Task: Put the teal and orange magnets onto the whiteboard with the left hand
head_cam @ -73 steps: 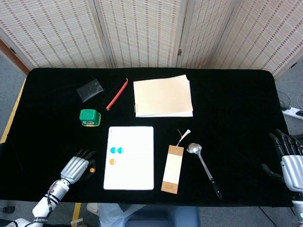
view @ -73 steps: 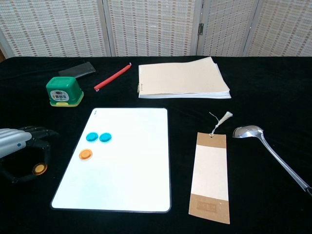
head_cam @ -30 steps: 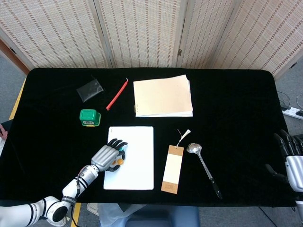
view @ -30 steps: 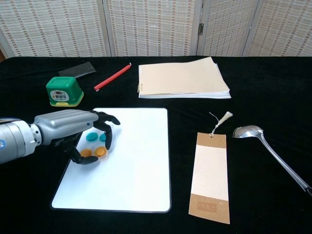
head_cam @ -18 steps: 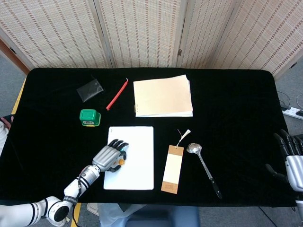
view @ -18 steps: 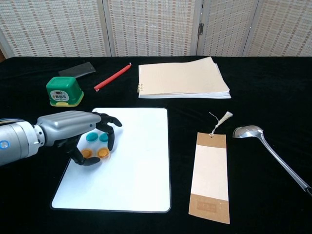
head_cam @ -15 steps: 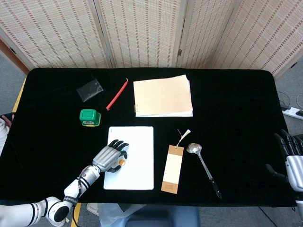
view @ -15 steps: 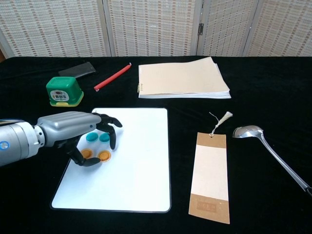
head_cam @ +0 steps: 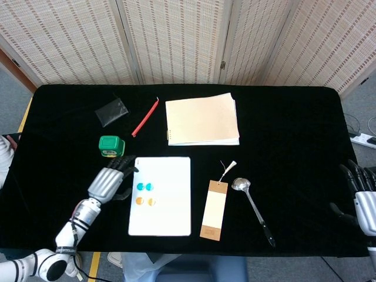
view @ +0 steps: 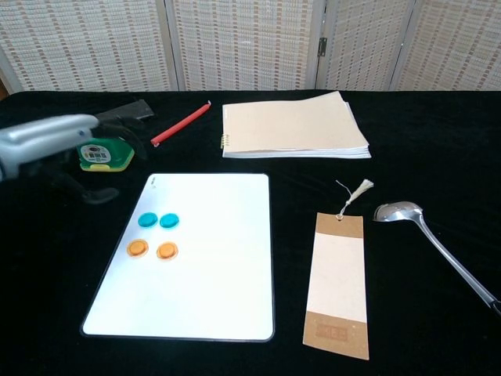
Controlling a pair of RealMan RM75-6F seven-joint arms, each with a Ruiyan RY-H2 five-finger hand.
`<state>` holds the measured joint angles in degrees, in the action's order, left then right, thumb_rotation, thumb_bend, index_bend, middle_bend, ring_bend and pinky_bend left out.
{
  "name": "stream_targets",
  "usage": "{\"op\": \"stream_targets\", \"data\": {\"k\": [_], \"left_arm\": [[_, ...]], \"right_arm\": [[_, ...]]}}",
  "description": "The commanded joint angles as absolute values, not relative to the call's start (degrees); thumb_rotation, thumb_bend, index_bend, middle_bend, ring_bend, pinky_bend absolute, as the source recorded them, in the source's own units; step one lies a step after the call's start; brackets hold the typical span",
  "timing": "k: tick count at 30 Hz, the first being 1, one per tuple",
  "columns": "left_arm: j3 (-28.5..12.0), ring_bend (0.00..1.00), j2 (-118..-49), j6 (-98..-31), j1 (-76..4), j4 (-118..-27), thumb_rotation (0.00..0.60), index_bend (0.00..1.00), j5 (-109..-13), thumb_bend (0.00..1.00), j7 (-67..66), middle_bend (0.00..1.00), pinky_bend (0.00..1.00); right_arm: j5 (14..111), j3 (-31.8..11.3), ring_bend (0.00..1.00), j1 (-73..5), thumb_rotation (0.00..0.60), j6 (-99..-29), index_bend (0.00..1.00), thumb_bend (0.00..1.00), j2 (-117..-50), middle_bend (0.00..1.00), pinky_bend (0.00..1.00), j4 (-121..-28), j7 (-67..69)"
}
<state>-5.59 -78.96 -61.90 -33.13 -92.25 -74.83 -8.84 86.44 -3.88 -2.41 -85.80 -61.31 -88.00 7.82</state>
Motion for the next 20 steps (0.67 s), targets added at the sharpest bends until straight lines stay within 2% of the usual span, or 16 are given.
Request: {"op": "stream_targets", "data": {"k": [1, 4, 8, 14, 20], "left_arm": [[-6.2, 0.0, -74.0, -68.0, -28.4, -94.2, 0.6, 0.27, -74.5, 0.42, -6.4, 0.05, 0.0], [-6.0, 0.0, -72.4, -70.7, -26.3, -94.2, 0.6, 0.26, -74.3, 0.42, -6.1, 0.05, 0.0], [-4.7, 0.0, -69.6, -78.3, -20.4, -93.6, 0.6, 0.26, -74.9, 0.42, -5.1, 0.05, 0.0], [-2.4, 0.0, -68.1, -85.0, -14.6, -92.8, 0.6, 0.25, -77.9, 0.42, -3.6, 0.05, 0.0], [-0.2, 0.0, -66.7, -88.1, -10.3, -94.8, 0.6, 0.23, -78.9, 0.42, -5.1, 0.05, 0.0]], "right_arm": [[86.2, -3.8, 0.0, -3.3, 0.6, -84.1, 0.0, 0.27, -61.0, 0.0, 0.0, -87.9, 9.1], [86.2, -3.8, 0.0, -3.8, 0.6, -83.1, 0.0, 0.27, -61.0, 0.0, 0.0, -87.8, 10.5], [87.3, -3.5, 0.0, -5.2, 0.6, -81.4, 0.0, 0.27, -61.3, 0.0, 0.0, -87.4, 13.7], [88.7, -2.9, 0.0, -5.5, 0.6, -81.7, 0.0, 0.27, -61.8, 0.0, 0.0, -87.8, 14.2], [88.9, -2.3, 0.0, -4.6, 0.6, -83.1, 0.0, 0.27, -62.3, 0.0, 0.0, -88.7, 13.1]]}}
